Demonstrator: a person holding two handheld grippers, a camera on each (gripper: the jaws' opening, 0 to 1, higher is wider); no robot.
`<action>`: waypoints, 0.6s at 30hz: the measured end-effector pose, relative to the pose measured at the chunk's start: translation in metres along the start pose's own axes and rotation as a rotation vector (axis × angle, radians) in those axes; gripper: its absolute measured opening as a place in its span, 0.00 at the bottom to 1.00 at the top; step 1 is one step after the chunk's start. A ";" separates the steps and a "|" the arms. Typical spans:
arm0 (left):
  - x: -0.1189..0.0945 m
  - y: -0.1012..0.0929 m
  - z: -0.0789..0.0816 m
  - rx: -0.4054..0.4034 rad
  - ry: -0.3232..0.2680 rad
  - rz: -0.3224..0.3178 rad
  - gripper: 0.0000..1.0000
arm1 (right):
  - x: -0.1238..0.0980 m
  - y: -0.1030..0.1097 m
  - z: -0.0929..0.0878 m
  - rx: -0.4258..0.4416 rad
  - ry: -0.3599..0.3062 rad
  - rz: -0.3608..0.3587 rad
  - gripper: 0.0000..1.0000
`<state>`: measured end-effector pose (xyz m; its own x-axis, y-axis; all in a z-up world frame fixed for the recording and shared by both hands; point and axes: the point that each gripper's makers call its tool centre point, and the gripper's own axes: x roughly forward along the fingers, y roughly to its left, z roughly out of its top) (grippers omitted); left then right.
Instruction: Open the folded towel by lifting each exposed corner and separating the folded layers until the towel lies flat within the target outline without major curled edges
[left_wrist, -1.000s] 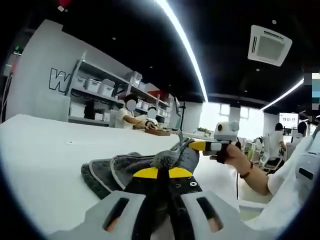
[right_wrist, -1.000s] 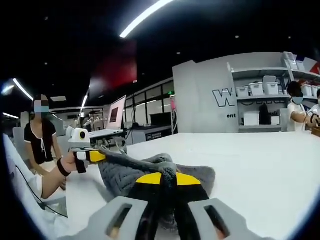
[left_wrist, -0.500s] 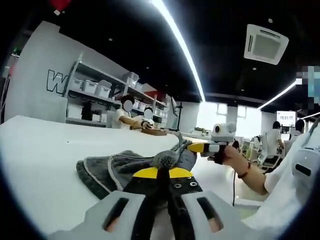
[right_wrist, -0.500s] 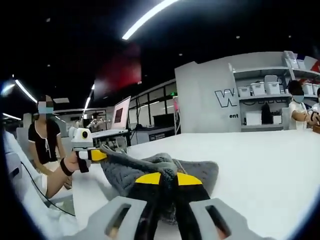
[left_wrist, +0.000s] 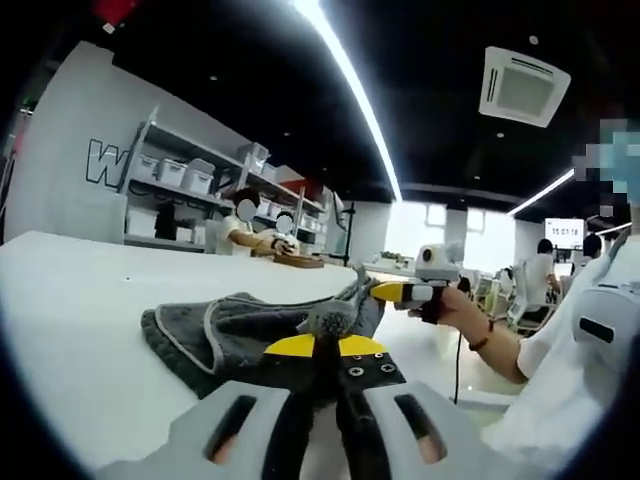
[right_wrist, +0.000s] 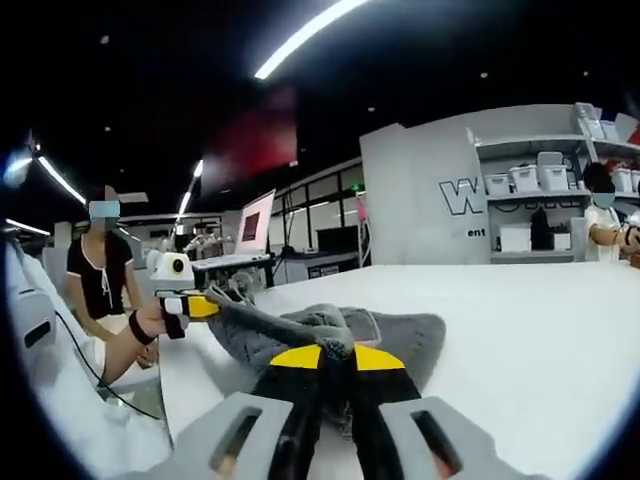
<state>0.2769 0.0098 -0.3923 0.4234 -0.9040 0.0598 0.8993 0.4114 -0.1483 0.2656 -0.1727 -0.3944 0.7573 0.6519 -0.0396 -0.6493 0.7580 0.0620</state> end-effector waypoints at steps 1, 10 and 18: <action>0.000 -0.001 0.000 0.001 0.003 -0.007 0.03 | -0.001 -0.003 0.000 0.001 0.001 0.000 0.03; -0.006 -0.016 -0.009 0.002 0.014 -0.033 0.03 | -0.013 -0.006 -0.006 -0.014 0.015 0.048 0.03; -0.010 -0.028 -0.018 0.021 0.043 -0.068 0.04 | -0.020 -0.002 -0.015 -0.060 0.041 0.080 0.03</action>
<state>0.2457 0.0047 -0.4067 0.3568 -0.9338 0.0262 0.9280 0.3511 -0.1250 0.2505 -0.1871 -0.4087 0.6999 0.7100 -0.0777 -0.7118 0.7024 0.0065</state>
